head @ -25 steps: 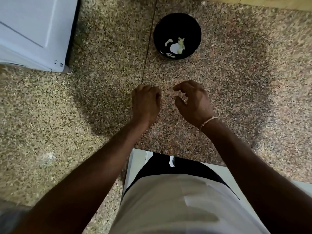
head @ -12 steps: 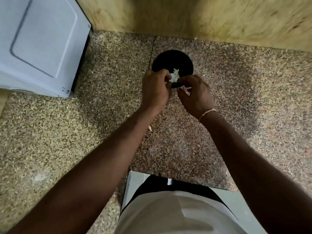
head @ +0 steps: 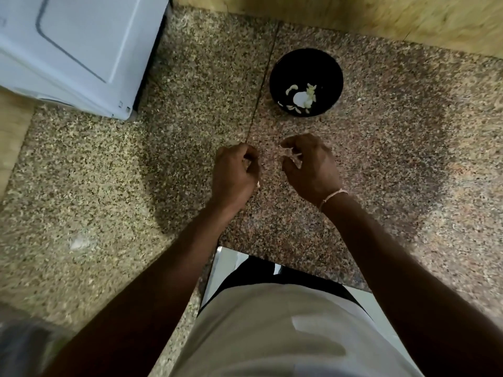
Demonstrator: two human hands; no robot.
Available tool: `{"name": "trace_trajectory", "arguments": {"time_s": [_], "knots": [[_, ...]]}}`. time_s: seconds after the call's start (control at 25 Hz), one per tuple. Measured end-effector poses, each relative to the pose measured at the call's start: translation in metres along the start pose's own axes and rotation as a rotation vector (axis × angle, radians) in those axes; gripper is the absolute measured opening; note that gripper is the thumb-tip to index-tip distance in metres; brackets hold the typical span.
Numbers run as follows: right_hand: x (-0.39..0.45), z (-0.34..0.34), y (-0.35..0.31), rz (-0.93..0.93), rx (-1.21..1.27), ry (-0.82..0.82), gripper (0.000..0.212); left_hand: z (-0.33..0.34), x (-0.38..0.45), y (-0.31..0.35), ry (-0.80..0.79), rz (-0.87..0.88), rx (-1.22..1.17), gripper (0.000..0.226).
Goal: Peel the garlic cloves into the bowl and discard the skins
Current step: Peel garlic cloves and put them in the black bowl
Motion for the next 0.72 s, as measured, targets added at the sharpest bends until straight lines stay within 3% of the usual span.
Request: {"name": "trace_trajectory", "arguments": {"time_s": [0.28,0.52,0.72], "knots": [[-0.013,0.064,-0.016,-0.010,-0.151,-0.299,0.031,-0.003,-0.031,-0.062,-0.049,-0.250,-0.095,0.021],[-0.020,0.077,-0.018,-0.025,-0.190,-0.212,0.011,0.010,-0.037,-0.060,-0.077,-0.281,-0.196,0.022],[-0.033,0.068,-0.009,0.009,-0.082,-0.167,0.009,0.015,-0.041,-0.046,-0.100,-0.319,-0.338,0.026]]}}
Point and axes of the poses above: each hand's wrist, its own x-axis towards the middle knuckle, its own z-axis out of the palm, y = z × x, the point moved 3 cm from there along x, towards the middle knuckle
